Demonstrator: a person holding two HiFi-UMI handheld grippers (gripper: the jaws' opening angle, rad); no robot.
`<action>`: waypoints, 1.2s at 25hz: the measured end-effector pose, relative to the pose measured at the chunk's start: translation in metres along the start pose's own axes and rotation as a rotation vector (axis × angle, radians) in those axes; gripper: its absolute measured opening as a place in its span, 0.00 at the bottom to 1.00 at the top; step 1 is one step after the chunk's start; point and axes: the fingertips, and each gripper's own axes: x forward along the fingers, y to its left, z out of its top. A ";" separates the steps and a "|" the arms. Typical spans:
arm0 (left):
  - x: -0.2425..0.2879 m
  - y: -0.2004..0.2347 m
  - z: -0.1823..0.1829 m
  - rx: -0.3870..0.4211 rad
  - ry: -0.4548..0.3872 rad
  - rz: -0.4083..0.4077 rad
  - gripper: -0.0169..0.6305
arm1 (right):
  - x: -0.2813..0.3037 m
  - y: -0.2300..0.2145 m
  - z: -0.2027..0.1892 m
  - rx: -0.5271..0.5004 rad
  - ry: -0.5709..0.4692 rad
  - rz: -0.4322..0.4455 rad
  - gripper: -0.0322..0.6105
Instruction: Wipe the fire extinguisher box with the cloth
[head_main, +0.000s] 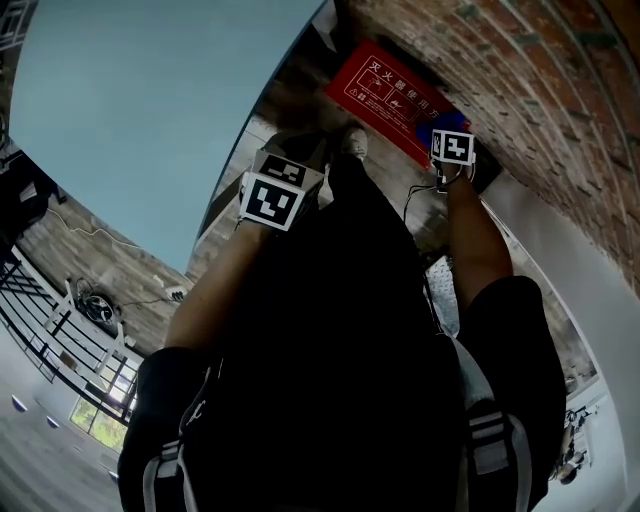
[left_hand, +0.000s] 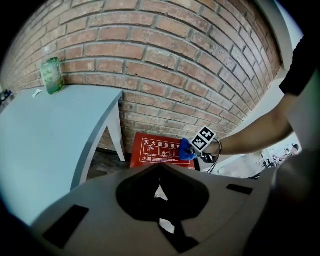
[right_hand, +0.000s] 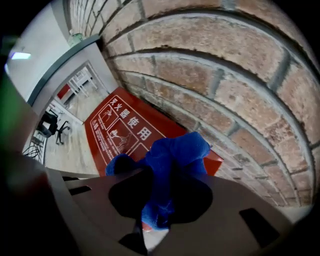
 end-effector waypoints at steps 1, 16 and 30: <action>0.001 0.001 -0.001 -0.004 0.002 0.000 0.04 | 0.002 0.009 0.003 -0.027 0.005 0.016 0.19; -0.003 0.019 -0.013 -0.069 0.002 0.019 0.04 | 0.029 0.114 0.072 -0.294 0.009 0.080 0.19; -0.018 0.020 -0.053 -0.133 0.024 0.053 0.04 | 0.040 0.190 0.127 -0.529 -0.021 0.119 0.19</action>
